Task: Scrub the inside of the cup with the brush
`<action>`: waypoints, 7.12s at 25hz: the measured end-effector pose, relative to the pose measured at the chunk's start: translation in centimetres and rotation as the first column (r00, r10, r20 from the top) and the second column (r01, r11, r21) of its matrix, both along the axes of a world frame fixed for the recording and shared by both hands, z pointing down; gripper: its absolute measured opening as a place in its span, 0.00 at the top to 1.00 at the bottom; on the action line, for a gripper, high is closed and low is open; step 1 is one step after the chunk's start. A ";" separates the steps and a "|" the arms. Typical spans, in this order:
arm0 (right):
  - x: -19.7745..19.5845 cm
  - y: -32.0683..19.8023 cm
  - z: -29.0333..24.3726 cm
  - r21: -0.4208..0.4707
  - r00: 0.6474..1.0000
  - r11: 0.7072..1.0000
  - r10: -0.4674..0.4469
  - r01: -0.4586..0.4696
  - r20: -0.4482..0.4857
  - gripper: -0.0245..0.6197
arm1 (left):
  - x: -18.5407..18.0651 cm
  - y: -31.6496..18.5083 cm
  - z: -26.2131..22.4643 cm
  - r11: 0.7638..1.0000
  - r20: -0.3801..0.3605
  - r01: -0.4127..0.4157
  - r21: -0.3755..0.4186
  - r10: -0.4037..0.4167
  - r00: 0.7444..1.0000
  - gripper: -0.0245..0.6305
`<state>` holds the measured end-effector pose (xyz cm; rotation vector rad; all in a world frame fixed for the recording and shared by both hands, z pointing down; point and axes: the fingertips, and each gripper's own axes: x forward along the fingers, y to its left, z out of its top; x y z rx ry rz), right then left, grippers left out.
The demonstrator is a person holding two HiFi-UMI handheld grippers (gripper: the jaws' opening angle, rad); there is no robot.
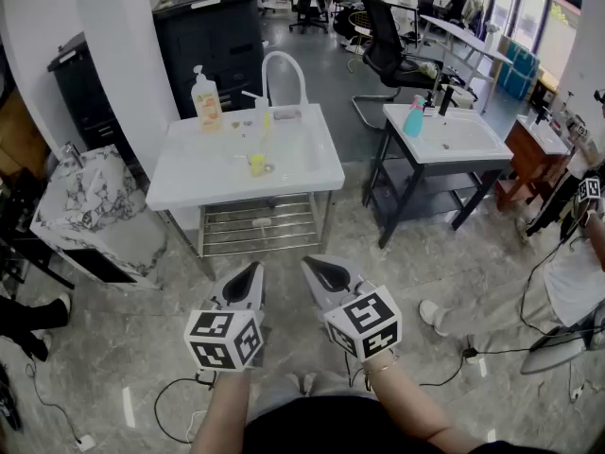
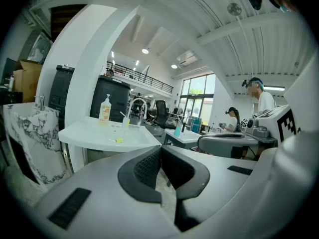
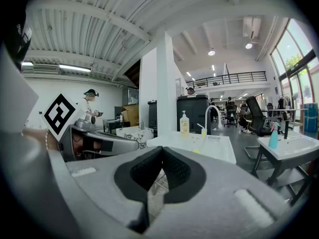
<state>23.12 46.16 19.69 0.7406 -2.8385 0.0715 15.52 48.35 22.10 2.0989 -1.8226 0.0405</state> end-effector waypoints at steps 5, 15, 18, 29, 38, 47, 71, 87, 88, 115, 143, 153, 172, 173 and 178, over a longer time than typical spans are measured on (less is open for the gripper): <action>0.3 -0.1 0.6 -0.027 1.000 1.000 -0.001 0.002 0.010 0.96 | 0.0 0.1 1.0 0.999 0.015 0.017 -0.031 -0.016 1.000 0.94; 1.8 -1.4 -0.8 0.002 0.995 1.000 0.012 -0.012 0.097 0.96 | 0.6 -0.6 -0.2 0.999 0.036 0.011 0.041 -0.012 0.999 0.94; 2.3 -1.8 -0.9 -0.001 0.994 1.000 -0.003 0.004 0.106 0.96 | 1.0 -0.9 -0.5 0.998 0.061 0.022 0.062 -0.026 0.998 0.94; 0.3 -5.4 0.5 -0.033 0.994 0.998 -0.043 0.046 0.099 0.96 | -0.4 -4.9 0.8 0.999 0.064 0.018 0.031 -0.020 0.998 0.94; -7.7 -14.4 2.3 -0.037 0.998 0.999 -0.028 0.030 0.060 0.96 | -9.5 -13.4 2.1 1.000 0.031 0.020 0.015 -0.021 0.999 0.94; -15.2 -23.9 2.1 -0.032 0.998 0.999 0.035 -0.033 0.059 0.96 | -18.1 -23.2 0.9 0.999 0.046 -0.035 0.027 0.034 0.998 0.94; -21.3 -39.5 6.0 -0.098 0.992 0.988 0.120 -0.122 -0.031 0.96 | -25.9 -37.0 3.7 0.987 0.106 -0.145 -0.070 0.152 0.983 0.94; -25.2 -52.8 8.0 -0.157 0.997 0.987 0.004 -0.016 -0.076 0.96 | -28.2 -50.5 5.5 0.976 0.080 -0.156 -0.152 0.169 0.982 0.94; -25.3 -53.1 8.3 -0.164 0.997 0.986 -0.006 -0.007 -0.080 0.96 | -28.2 -51.1 5.7 0.975 0.073 -0.154 -0.157 0.167 0.983 0.94; -28.0 -53.1 18.1 -0.383 0.942 0.921 -0.192 0.076 -0.274 0.86 | -27.5 -54.4 12.2 0.907 0.076 -0.274 -0.319 0.313 0.947 0.94; -29.9 -48.8 31.5 -0.629 0.783 0.775 -0.428 0.062 -0.451 0.76 | -26.3 -55.5 17.6 0.834 0.044 -0.429 -0.346 0.472 0.881 0.93; -30.5 -49.3 33.7 -0.609 0.734 0.789 -0.458 0.076 -0.501 0.76 | -26.0 -55.8 18.7 0.821 0.040 -0.449 -0.354 0.493 0.869 0.93; -30.8 -49.1 34.8 -0.549 0.665 0.825 -0.486 0.135 -0.567 0.84 | -23.5 -57.9 22.3 0.762 0.092 -0.496 -0.416 0.578 0.811 0.78; -30.8 -49.1 34.8 -0.549 0.666 0.825 -0.485 0.135 -0.566 0.85 | -23.5 -58.2 22.2 0.765 0.092 -0.496 -0.411 0.577 0.812 0.78; -30.7 -49.2 34.9 -0.540 0.656 0.828 -0.491 0.147 -0.574 0.85 | -23.5 -59.1 22.1 0.760 0.098 -0.505 -0.409 0.587 0.804 0.78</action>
